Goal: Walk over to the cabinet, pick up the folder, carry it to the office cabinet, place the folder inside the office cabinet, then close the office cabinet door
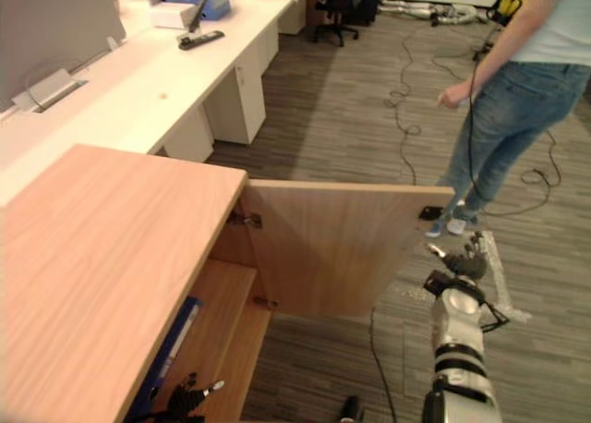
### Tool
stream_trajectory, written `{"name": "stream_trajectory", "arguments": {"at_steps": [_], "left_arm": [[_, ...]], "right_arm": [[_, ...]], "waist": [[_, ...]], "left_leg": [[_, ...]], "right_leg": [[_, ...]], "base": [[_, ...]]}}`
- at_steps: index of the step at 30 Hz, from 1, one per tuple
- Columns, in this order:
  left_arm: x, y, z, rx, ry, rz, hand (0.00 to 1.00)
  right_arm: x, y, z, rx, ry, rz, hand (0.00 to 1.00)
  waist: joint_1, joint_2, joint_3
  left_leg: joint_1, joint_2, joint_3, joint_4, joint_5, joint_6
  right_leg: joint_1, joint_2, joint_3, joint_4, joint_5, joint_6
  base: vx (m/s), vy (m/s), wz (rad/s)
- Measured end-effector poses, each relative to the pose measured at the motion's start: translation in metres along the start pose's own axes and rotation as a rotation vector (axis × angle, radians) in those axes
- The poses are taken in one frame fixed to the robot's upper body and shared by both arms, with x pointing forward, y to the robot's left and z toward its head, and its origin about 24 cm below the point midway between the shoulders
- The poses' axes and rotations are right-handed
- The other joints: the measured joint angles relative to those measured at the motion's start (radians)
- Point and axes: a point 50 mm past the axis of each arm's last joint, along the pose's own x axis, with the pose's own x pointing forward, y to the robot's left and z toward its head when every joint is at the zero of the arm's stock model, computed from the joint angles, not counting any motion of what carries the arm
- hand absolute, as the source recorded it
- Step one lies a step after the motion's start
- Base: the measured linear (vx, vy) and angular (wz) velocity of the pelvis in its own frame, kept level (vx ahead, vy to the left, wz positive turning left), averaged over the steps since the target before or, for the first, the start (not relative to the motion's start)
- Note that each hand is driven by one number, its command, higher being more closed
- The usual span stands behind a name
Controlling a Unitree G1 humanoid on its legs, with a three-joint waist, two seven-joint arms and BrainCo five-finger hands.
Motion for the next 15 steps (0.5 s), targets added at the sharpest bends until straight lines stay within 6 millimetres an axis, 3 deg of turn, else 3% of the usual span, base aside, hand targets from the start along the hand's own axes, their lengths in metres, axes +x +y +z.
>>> {"name": "stream_trajectory", "arguments": {"at_steps": [5, 9, 12, 15], "left_arm": [[0.001, 0.009, 0.000, -0.018, 0.002, 0.021, 0.00], [0.001, 0.012, 0.000, -0.042, 0.003, 0.029, 0.00], [0.001, 0.014, 0.000, -0.055, -0.002, 0.030, 0.00], [0.001, 0.015, 0.000, -0.064, -0.005, 0.029, 0.00]], "right_arm": [[0.012, 0.006, 0.006, 0.061, 0.039, -0.011, 0.00], [0.024, 0.006, 0.023, 0.080, 0.032, -0.009, 0.00], [0.032, 0.017, 0.045, 0.095, -0.006, 0.053, 0.00], [0.038, 0.039, 0.070, 0.101, -0.056, 0.163, 0.00]], "waist": [[0.000, -0.001, 0.011], [-0.006, 0.004, 0.031], [-0.010, 0.009, 0.041], [-0.010, 0.024, 0.054]], "left_leg": [[-0.003, 0.001, -0.005, 0.004, 0.001, 0.001], [-0.012, -0.002, -0.006, 0.008, 0.002, 0.003], [-0.029, -0.001, -0.007, 0.019, 0.002, 0.004], [-0.034, -0.001, -0.009, 0.019, 0.003, 0.005]], "right_leg": [[-0.001, 0.001, -0.001, 0.000, 0.000, 0.000], [-0.009, -0.002, -0.001, 0.000, 0.003, 0.005], [-0.025, -0.002, -0.002, 0.000, 0.006, 0.008], [-0.025, -0.002, -0.002, 0.000, 0.007, 0.008]], "base": [[-0.07, -0.024, 0.00], [-0.07, -0.010, -0.01], [-0.06, -0.011, 0.00], [-0.06, 0.003, 0.02]]}}
